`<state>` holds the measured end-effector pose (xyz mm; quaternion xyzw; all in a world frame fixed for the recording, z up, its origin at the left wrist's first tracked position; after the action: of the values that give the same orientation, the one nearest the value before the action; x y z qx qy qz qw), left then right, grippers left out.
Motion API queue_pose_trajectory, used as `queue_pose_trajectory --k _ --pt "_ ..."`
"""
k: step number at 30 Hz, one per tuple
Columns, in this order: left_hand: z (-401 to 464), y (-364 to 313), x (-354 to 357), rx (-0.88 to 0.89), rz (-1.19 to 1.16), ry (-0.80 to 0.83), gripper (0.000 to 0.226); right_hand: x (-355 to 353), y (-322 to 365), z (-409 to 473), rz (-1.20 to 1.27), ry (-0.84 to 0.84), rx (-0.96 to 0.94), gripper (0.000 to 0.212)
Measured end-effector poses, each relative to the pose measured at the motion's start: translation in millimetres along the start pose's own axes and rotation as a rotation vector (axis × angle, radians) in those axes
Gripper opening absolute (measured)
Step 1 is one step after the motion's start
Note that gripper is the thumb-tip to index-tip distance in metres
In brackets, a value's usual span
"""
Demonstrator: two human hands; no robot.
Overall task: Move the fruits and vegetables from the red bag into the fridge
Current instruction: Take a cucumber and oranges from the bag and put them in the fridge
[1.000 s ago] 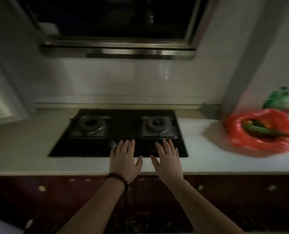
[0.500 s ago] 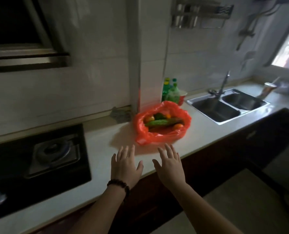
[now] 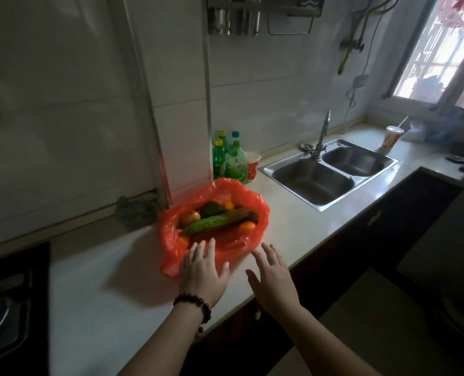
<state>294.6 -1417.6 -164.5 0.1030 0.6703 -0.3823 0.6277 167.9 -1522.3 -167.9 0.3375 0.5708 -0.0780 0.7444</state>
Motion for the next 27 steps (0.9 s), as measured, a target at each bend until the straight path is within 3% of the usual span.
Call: queue_pose_trajectory --k 6,13,19,27 --pt "96 -7 40 -0.088 -0.03 0.007 0.063 13 -30 107 -0.009 0.084 -0.078 0.051" --pt "167 -18 65 -0.044 0.182 0.105 0.059 37 -42 179 0.008 0.173 -0.128 0.046" --pt "190 -8 88 -0.181 0.334 0.222 0.063 63 -58 206 -0.067 0.33 -0.195 0.06" --pt "205 -2 101 -0.259 0.411 0.141 0.071 73 -105 208 -0.122 0.499 -0.216 0.075"
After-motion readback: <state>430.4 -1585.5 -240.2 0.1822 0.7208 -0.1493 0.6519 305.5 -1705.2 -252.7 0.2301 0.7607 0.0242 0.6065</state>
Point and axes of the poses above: each hand's wrist, its own z-axis towards the middle knuckle, its own x-axis out of the palm, y = z × x, the point moved 3 cm from there along z, towards the middle knuckle, and after that the axes turned 5 degrees about -x, right-handed, at the moved point
